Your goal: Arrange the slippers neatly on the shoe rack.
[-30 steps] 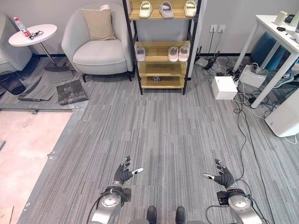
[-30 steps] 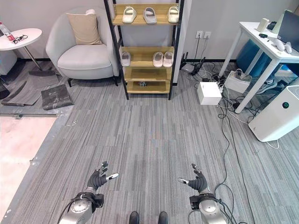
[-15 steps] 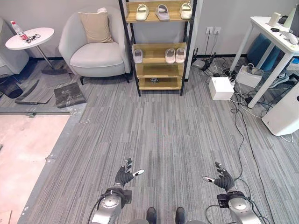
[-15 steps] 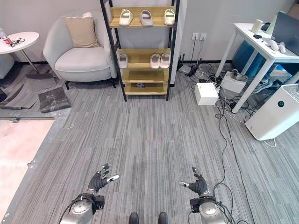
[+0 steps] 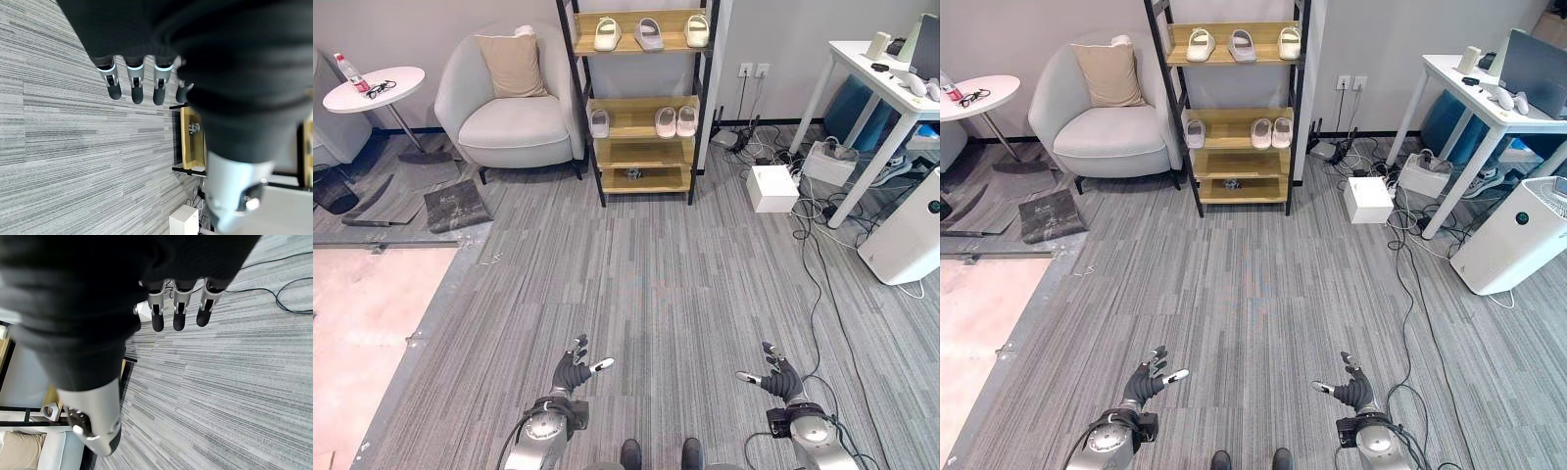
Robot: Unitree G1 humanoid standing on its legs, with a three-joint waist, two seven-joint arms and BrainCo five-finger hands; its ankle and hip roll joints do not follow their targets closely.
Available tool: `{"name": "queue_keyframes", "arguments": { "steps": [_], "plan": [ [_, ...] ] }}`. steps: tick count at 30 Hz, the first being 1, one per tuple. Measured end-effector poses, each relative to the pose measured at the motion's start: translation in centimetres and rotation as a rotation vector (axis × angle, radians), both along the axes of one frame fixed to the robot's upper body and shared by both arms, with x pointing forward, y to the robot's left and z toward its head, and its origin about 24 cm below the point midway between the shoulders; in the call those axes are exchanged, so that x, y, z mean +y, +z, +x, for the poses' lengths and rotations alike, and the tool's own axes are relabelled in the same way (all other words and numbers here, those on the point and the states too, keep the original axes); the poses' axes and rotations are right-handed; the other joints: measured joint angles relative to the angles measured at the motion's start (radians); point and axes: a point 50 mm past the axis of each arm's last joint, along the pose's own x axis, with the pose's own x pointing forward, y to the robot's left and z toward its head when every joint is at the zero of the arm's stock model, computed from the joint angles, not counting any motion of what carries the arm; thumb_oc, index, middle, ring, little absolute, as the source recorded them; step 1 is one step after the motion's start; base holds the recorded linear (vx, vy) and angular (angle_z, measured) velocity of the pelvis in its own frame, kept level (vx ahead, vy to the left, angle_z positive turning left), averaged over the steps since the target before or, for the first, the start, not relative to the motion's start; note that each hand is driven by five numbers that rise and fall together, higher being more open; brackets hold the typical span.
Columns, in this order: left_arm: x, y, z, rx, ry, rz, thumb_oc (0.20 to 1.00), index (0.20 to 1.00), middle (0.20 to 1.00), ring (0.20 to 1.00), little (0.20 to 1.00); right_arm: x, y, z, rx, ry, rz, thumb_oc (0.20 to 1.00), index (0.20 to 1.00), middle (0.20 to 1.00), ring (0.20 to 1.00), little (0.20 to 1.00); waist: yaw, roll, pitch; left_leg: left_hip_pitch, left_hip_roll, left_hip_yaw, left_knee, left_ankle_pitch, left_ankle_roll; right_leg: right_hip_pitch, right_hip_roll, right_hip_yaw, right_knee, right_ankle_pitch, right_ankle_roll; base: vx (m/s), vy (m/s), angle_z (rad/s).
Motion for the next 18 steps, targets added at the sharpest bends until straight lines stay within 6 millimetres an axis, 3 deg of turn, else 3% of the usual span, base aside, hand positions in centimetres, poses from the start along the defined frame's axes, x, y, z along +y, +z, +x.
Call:
{"name": "queue_keyframes", "arguments": {
  "steps": [18],
  "plan": [
    [0.3, -0.7, -1.2, 0.04, 0.014, 0.013, 1.0, 1.0, 1.0, 1.0, 1.0, 0.8, -0.4, -0.3, 0.017, 0.032, 0.005, 1.0, 1.0, 1.0, 1.0, 1.0, 0.003, -0.004, -0.027, -0.002, -0.001, 0.001, -0.006, -0.006, -0.007, -0.009, 0.0, 0.003, 0.0, 0.0, 0.0, 0.01, 0.005, 0.0]
  ]
}}
